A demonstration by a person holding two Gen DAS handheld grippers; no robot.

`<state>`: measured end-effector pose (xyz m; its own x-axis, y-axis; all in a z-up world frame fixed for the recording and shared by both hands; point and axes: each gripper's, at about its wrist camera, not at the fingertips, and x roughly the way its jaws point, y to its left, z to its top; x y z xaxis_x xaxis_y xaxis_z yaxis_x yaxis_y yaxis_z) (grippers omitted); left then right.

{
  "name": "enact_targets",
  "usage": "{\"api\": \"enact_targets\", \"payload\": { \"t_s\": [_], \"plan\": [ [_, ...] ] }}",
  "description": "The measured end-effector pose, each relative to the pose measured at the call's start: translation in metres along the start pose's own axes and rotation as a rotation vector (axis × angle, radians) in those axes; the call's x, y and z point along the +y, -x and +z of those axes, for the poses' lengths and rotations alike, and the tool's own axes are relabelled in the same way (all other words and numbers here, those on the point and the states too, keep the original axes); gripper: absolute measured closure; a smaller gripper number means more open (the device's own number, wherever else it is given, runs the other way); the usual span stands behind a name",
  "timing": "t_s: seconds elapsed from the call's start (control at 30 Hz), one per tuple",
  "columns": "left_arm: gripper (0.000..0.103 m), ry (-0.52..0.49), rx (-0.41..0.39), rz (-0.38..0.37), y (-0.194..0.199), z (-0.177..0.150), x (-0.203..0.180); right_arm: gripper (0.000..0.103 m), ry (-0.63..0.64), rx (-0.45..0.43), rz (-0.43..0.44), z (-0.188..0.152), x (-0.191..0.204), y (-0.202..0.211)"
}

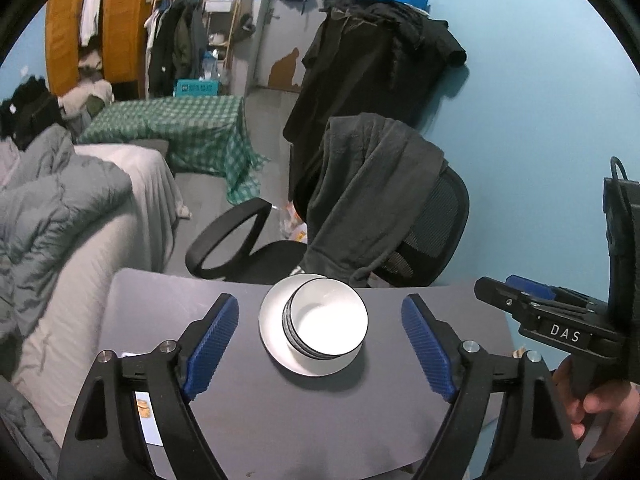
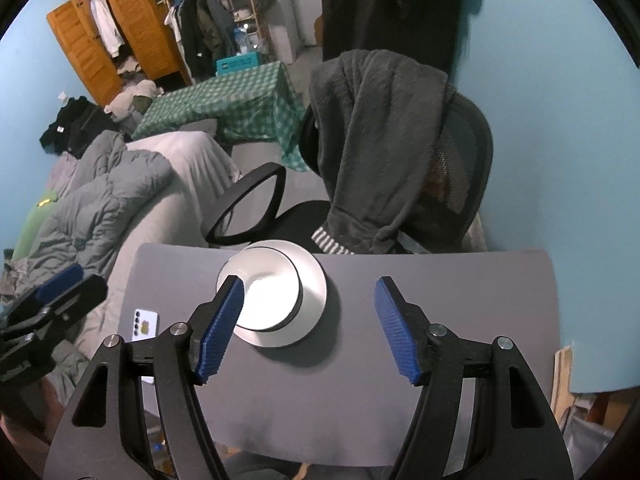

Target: Organize plates and bowls

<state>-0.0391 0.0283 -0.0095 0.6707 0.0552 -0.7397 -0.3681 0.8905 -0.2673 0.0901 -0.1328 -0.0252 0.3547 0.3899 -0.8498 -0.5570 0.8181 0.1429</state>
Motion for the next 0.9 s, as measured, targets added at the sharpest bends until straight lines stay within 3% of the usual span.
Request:
{"api": "enact_targets", "payload": {
  "t_s": [0.37,0.9],
  "plan": [
    [0.018,0.000,-0.003,0.043,0.005,-0.005,0.000,0.036,-0.017,-0.024,-0.023,-0.012,0.000,0.015],
    [0.018,0.022,0.012,0.040,0.004,-0.002,0.007,0.036,-0.031,-0.029,-0.029,-0.012,-0.001,0.018]
  ]
}}
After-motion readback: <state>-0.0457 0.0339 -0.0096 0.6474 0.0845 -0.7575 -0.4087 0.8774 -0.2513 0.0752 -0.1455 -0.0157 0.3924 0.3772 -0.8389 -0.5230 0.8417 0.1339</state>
